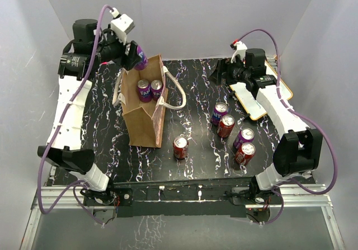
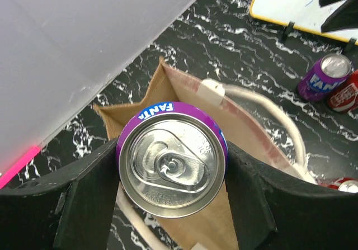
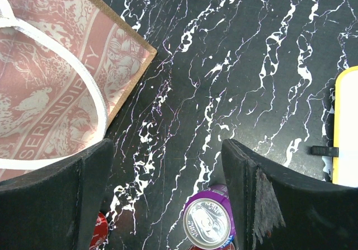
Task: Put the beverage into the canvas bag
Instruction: Place the drink in the canvas bag.
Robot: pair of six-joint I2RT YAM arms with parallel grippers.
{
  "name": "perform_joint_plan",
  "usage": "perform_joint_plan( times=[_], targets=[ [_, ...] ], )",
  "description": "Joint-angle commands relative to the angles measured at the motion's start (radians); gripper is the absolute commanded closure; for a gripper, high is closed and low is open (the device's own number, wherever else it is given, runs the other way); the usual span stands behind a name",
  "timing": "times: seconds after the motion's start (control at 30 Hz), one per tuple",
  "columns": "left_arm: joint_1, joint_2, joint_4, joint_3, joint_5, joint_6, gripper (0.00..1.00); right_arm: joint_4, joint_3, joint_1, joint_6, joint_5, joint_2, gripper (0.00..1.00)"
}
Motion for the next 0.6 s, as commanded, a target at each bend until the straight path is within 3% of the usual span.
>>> perform_joint_plan(
  times=[0.0, 0.57],
  targets=[
    [0.035, -0.063, -0.001, -0.062, 0.123, 0.074, 1.00, 0.067, 0.043, 0.020, -0.018, 0.016, 0.007, 0.19],
    [0.035, 0.011, -0.065, -0.222, 0.151, 0.226, 1.00, 0.111, 0.013, 0.027, -0.024, 0.008, 0.002, 0.18]
  ],
)
